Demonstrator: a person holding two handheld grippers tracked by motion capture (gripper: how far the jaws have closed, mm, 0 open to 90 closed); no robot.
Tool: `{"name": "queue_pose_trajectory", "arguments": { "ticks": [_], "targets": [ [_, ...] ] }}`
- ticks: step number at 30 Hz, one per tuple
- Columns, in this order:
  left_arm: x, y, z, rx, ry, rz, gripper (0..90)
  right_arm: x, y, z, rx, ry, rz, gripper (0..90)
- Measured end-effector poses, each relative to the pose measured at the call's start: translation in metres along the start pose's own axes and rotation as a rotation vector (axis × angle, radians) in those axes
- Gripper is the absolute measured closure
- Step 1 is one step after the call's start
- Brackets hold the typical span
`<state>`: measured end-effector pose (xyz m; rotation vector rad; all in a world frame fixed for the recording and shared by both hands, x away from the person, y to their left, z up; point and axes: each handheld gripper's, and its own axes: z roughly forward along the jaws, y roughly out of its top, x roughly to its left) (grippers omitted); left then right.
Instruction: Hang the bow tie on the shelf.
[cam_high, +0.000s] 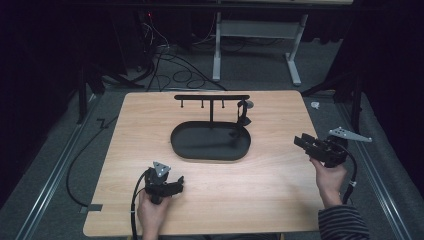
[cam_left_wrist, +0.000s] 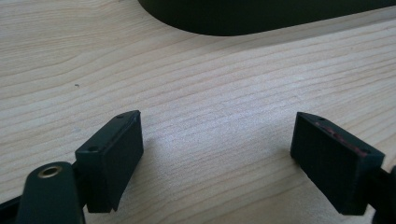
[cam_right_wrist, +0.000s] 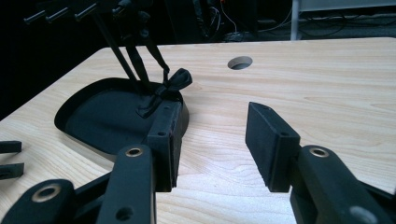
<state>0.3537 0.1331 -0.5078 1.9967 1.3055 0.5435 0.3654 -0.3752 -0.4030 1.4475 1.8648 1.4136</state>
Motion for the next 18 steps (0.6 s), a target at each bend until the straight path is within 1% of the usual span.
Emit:
{"name": "queue_pose_trajectory", "arguments": {
  "ticks": [18],
  "targets": [
    [0.000,0.000,0.000,0.001,0.000,0.001,17.4,0.006,-0.018,0.003,0.020,0.022,0.012,57.7]
  ]
}}
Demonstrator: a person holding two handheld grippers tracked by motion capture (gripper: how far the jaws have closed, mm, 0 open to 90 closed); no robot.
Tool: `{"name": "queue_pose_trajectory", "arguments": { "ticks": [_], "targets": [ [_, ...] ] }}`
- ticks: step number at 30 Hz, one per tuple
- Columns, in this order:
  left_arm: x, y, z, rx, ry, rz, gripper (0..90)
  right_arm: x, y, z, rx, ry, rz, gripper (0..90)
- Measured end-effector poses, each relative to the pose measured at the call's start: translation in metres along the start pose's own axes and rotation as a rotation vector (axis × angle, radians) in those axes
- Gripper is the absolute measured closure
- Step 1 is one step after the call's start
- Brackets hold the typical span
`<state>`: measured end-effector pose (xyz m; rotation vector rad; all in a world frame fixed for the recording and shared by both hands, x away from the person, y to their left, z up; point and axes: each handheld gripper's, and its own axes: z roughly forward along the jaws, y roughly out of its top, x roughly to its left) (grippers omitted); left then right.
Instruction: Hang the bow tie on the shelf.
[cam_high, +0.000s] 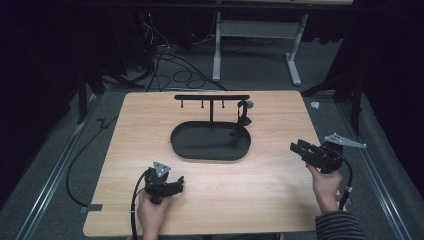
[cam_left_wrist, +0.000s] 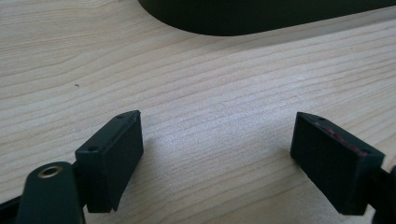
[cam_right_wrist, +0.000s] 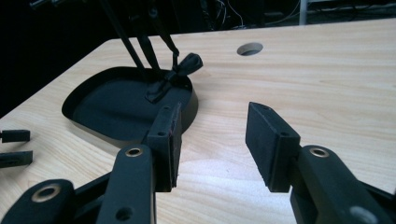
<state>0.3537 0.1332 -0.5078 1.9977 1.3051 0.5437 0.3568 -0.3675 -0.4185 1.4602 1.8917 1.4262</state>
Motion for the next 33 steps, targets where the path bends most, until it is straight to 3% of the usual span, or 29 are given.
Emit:
{"name": "queue_pose_trajectory", "arguments": {
  "ticks": [33],
  "targets": [
    [0.000,0.000,0.000,0.000,0.000,0.000,17.4,0.007,-0.030,0.017,0.055,0.045,0.040,57.7]
  ]
}}
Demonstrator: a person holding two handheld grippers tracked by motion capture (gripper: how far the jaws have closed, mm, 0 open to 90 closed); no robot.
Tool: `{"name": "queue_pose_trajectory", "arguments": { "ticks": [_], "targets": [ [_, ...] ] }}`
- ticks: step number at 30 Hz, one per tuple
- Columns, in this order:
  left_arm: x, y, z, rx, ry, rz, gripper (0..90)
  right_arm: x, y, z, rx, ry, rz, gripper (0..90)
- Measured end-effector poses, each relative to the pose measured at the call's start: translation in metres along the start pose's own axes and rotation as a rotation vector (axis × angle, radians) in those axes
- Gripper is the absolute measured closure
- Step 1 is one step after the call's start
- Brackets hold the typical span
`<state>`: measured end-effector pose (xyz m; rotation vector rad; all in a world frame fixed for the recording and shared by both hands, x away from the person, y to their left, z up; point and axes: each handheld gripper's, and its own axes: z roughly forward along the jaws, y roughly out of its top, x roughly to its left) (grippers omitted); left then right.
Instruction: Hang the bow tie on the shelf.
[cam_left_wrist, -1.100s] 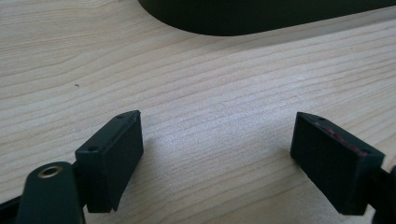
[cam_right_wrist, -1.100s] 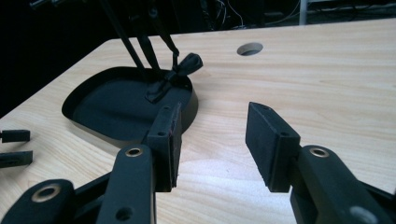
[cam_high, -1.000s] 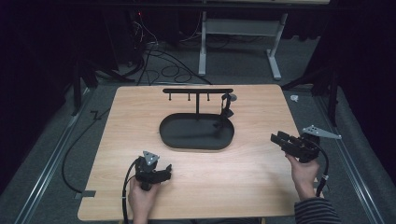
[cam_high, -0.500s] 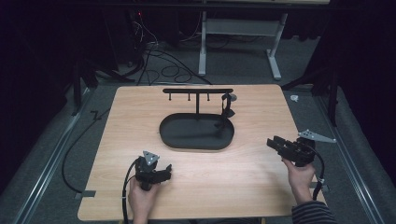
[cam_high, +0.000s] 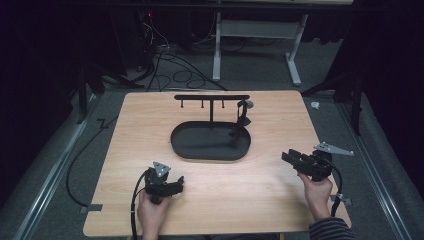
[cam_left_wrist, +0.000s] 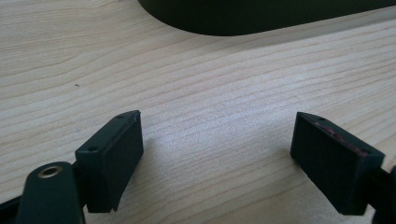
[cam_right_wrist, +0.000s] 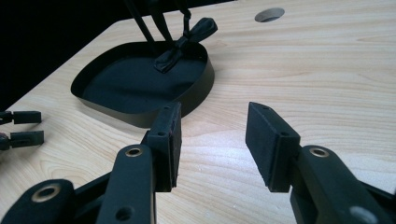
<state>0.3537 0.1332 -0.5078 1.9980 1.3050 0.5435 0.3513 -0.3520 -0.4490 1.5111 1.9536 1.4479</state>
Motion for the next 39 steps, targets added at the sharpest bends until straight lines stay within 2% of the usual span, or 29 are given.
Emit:
{"name": "queue_pose_trajectory", "arguments": {
  "ticks": [23,39],
  "targets": [
    [0.000,0.000,0.000,0.000,0.000,0.000,17.3,0.006,-0.018,0.023,0.071,-0.011,-0.019,57.7],
    [0.000,0.000,0.000,0.000,0.001,0.000,17.4,0.017,-0.032,0.045,0.147,-0.056,-0.102,57.0]
  ]
}}
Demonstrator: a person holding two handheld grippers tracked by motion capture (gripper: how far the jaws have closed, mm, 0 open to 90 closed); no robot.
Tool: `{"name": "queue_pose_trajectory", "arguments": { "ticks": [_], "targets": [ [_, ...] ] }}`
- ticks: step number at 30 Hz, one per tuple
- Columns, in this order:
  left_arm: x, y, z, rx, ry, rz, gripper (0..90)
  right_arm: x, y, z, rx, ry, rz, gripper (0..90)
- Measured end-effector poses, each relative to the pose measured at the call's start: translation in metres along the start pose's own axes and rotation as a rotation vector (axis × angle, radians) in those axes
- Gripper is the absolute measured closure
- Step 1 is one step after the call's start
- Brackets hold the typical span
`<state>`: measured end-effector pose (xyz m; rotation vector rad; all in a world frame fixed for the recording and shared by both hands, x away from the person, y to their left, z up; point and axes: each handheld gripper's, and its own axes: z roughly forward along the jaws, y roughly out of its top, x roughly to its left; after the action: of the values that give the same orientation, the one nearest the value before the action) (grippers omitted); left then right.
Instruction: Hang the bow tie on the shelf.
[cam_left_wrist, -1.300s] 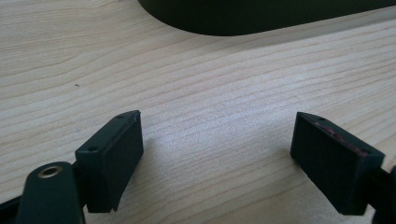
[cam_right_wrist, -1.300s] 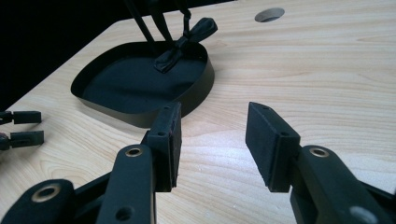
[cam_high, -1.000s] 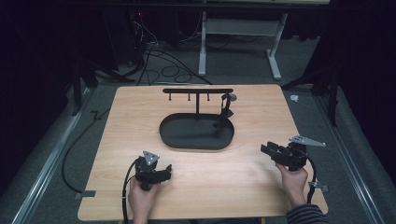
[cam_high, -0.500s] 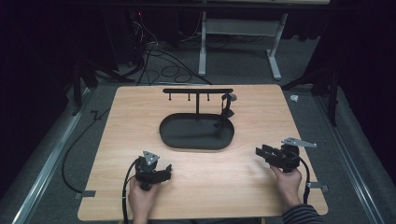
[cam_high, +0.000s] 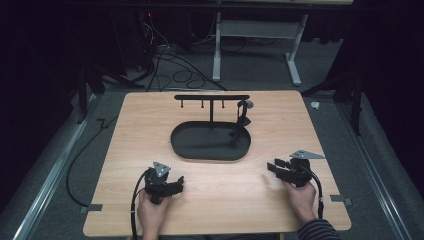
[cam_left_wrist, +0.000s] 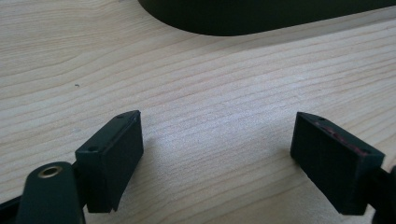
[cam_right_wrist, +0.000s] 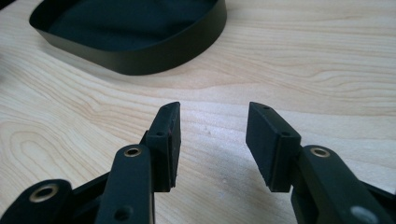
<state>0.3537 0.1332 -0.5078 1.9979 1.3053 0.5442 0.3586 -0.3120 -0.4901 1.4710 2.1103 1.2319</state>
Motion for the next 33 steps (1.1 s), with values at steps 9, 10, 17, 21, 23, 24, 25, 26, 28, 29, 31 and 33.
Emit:
{"name": "queue_pose_trajectory", "arguments": {
  "ticks": [9,10,17,21,23,24,25,26,28,29,31,33],
  "targets": [
    [0.000,0.000,0.000,0.000,0.000,-0.001,17.4,0.006,-0.003,0.010,0.042,-0.026,-0.044,55.7],
    [0.000,0.000,0.000,0.000,0.000,0.000,17.4,0.007,-0.003,0.011,0.050,-0.035,-0.057,55.1],
    [0.000,0.000,0.000,0.000,0.000,0.000,17.4,0.012,-0.004,0.018,0.074,-0.062,-0.096,52.4],
    [0.000,0.000,0.000,0.000,0.000,0.000,17.4,0.014,-0.004,0.020,0.079,-0.075,-0.112,50.8],
    [0.000,0.000,0.000,0.000,0.000,0.000,17.4,0.015,-0.003,0.020,0.082,-0.078,-0.118,49.8],
    [0.000,0.000,0.000,0.000,0.000,0.000,17.4,0.015,-0.004,0.021,0.082,-0.083,-0.125,49.0],
    [0.000,0.000,0.000,0.000,0.000,-0.001,17.4,0.016,-0.004,0.021,0.084,-0.086,-0.129,48.4],
    [0.000,0.000,0.000,0.000,0.000,-0.001,17.4,0.018,-0.004,0.021,0.090,-0.092,-0.146,47.7],
    [0.000,0.000,0.000,0.000,0.000,0.000,17.4,0.020,-0.004,0.022,0.094,-0.107,-0.167,46.9],
    [0.000,0.000,0.000,0.000,0.000,-0.001,17.4,0.021,-0.004,0.022,0.095,-0.113,-0.177,46.5],
    [0.000,0.000,0.000,-0.001,-0.001,-0.002,17.4,0.024,-0.005,0.023,0.099,-0.129,-0.207,45.4],
    [0.000,0.000,0.000,0.000,0.000,0.000,17.4,0.025,-0.004,0.024,0.100,-0.128,-0.203,45.2]
  ]
}}
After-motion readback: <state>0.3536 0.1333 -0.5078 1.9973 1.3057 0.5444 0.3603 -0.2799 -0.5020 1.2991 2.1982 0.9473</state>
